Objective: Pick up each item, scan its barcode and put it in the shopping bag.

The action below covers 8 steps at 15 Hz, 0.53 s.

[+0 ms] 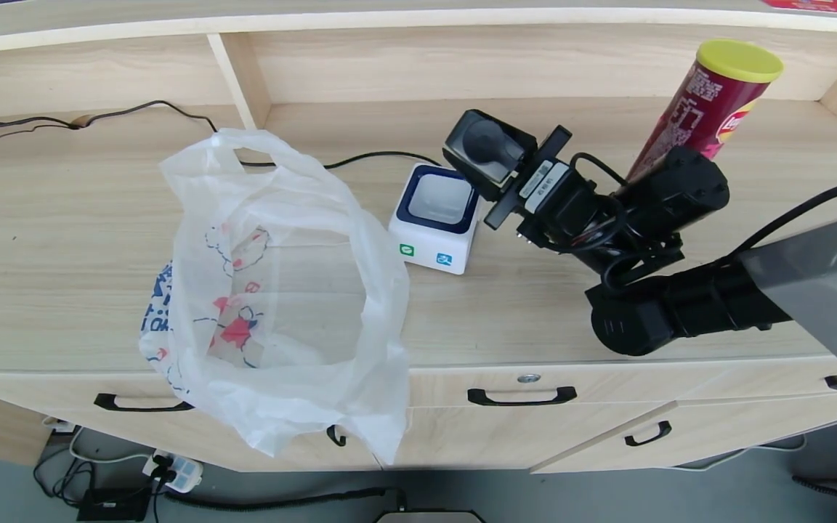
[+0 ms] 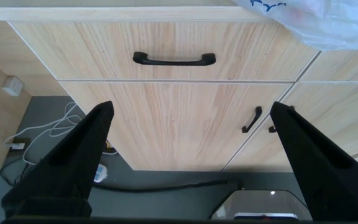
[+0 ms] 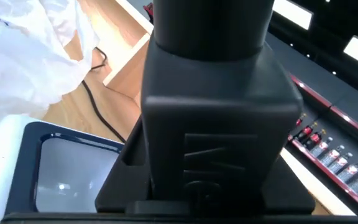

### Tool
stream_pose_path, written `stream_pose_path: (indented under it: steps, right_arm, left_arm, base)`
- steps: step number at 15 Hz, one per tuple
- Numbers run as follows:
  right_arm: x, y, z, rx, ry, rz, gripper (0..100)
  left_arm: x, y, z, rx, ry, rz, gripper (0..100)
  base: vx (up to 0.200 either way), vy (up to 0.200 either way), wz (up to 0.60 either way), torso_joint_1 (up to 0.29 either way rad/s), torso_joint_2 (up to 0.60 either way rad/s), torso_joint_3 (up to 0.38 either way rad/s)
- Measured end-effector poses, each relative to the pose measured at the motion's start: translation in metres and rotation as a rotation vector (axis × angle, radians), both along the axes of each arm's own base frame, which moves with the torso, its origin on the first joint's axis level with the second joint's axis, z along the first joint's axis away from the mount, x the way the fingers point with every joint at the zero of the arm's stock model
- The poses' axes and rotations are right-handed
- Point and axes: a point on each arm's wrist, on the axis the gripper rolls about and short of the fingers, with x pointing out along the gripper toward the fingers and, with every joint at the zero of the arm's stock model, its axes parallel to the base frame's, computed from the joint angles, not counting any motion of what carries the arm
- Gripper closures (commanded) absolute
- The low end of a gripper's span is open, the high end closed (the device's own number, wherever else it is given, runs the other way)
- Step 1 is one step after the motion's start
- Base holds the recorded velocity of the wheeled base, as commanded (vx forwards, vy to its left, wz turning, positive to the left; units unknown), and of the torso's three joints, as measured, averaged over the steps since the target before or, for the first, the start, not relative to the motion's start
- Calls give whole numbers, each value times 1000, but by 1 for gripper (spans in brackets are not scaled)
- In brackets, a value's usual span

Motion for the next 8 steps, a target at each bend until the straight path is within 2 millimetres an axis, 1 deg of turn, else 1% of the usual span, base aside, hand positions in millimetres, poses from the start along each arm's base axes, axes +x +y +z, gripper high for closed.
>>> stream_pose_path:
  steps: [1, 3, 6, 8]
  right_arm:
    - [2, 2, 3, 32, 1, -27, 100]
    - [3, 4, 2, 50, -4, -37, 100]
    - [6, 2, -7, 85, 3, -50, 100]
    - [10, 2, -12, 128, 37, -108, 100]
  left_arm:
    - [0, 0, 0, -2, 0, 0, 0]
    - [0, 0, 0, 0, 1, -1, 0]
    - [0, 0, 0, -2, 1, 0, 0]
    - [0, 0, 0, -3, 0, 0, 0]
  base:
    - [0, 0, 0, 0, 0, 0]
    - [0, 0, 0, 0, 0, 0]
    - [0, 0, 0, 0, 0, 0]
    - [0, 0, 0, 0, 0, 0]
